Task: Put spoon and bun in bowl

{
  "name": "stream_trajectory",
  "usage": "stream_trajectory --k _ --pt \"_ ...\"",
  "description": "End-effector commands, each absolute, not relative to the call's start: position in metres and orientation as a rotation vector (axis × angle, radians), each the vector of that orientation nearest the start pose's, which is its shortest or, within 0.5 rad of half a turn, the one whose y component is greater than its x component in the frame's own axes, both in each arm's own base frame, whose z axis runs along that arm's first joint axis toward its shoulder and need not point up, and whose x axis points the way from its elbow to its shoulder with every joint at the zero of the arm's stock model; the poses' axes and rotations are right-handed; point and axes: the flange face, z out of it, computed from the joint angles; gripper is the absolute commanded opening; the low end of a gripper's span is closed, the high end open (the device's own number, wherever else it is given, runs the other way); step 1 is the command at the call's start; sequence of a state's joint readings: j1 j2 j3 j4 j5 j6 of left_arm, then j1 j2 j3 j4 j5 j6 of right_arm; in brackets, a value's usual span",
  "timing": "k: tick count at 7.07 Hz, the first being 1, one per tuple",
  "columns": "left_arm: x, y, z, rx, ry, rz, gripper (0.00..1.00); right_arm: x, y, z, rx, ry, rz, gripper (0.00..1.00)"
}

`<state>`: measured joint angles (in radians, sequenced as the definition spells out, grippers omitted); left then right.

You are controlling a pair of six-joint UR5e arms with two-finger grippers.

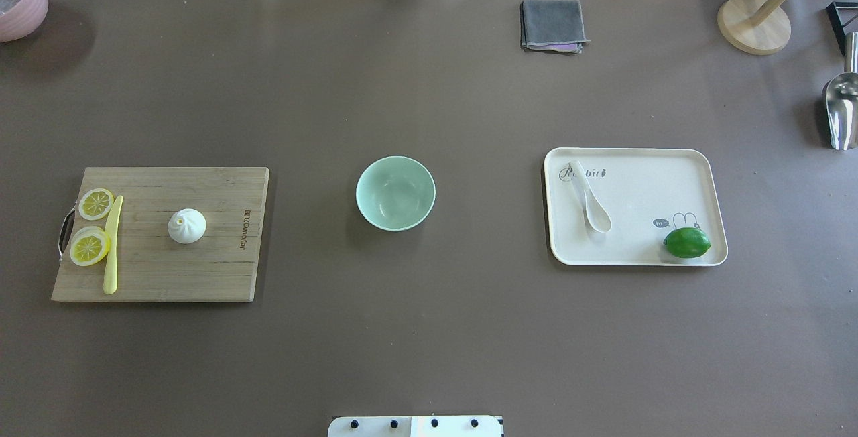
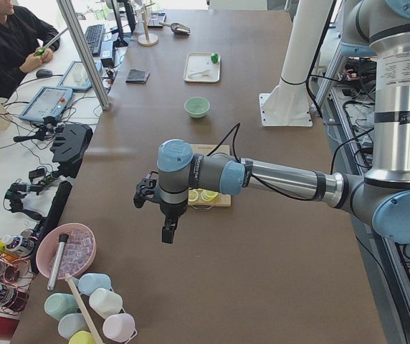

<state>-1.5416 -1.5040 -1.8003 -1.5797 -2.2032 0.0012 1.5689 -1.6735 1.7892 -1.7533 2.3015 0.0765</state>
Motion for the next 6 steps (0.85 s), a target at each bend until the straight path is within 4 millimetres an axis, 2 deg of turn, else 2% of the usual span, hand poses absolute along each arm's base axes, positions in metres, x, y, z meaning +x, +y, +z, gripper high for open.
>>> stream_trajectory --k 1,6 --pt "-0.0620 -0.4745 0.5833 0.159 0.634 0.079 0.98 0.0661 -0.4413 0.6202 -0.092 -0.729 0.097 1.00" --pt "-0.0607 -0.4766 0.5799 0.160 0.659 0.076 0.98 0.0661 -0.4405 0.6216 -0.098 -0.728 0.106 1.00"
